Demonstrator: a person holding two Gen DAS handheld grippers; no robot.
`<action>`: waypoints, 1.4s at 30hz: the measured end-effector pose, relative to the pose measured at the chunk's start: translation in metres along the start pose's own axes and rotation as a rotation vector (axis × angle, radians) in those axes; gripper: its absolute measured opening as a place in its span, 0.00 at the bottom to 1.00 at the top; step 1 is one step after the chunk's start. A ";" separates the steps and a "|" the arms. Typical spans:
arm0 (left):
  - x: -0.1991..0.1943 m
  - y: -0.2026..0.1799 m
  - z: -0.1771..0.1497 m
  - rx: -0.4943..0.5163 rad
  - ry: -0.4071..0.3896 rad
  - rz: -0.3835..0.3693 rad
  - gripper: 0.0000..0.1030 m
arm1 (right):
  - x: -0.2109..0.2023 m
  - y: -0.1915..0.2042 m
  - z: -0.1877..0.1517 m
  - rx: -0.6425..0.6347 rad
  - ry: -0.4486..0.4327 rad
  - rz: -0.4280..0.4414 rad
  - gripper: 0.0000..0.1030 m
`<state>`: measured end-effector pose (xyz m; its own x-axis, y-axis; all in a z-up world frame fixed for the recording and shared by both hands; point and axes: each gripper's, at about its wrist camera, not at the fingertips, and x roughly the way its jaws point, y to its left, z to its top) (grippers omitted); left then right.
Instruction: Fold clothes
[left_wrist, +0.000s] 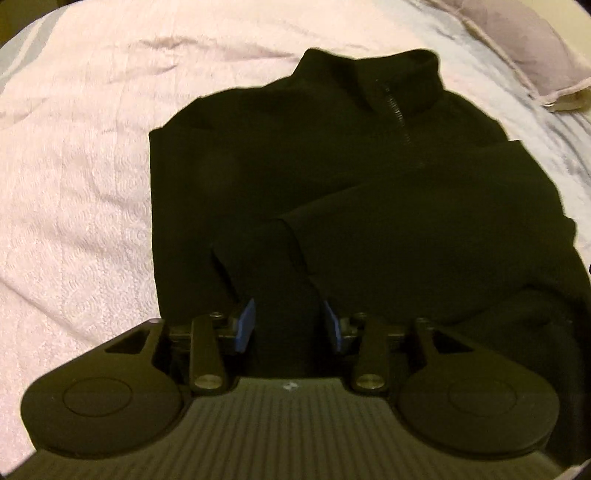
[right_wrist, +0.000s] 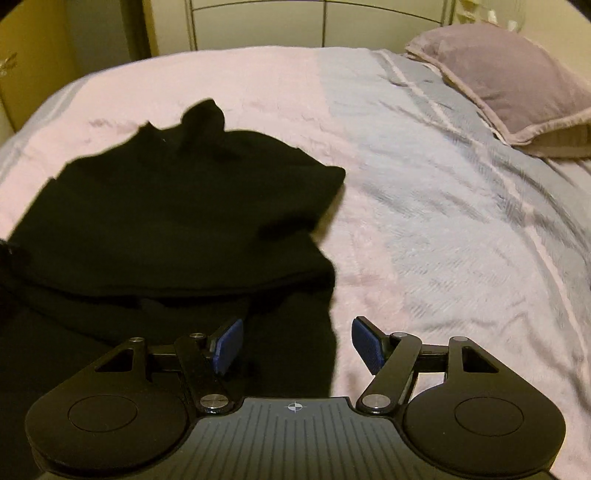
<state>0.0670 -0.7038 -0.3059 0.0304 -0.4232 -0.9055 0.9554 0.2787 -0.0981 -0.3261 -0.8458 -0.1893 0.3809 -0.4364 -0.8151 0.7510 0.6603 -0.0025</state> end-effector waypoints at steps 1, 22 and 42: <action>0.002 -0.001 0.000 0.006 0.004 0.005 0.26 | 0.007 -0.003 0.001 -0.021 0.002 0.005 0.67; -0.006 -0.003 0.004 0.126 0.025 0.037 0.00 | 0.025 -0.083 -0.003 0.274 0.031 0.035 0.08; 0.012 0.001 -0.010 0.126 0.016 0.047 0.00 | 0.159 -0.113 0.142 0.433 0.015 0.259 0.02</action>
<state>0.0652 -0.6998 -0.3214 0.0723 -0.3985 -0.9143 0.9823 0.1873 -0.0040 -0.2738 -1.0761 -0.2365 0.5791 -0.2812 -0.7652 0.7887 0.4306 0.4387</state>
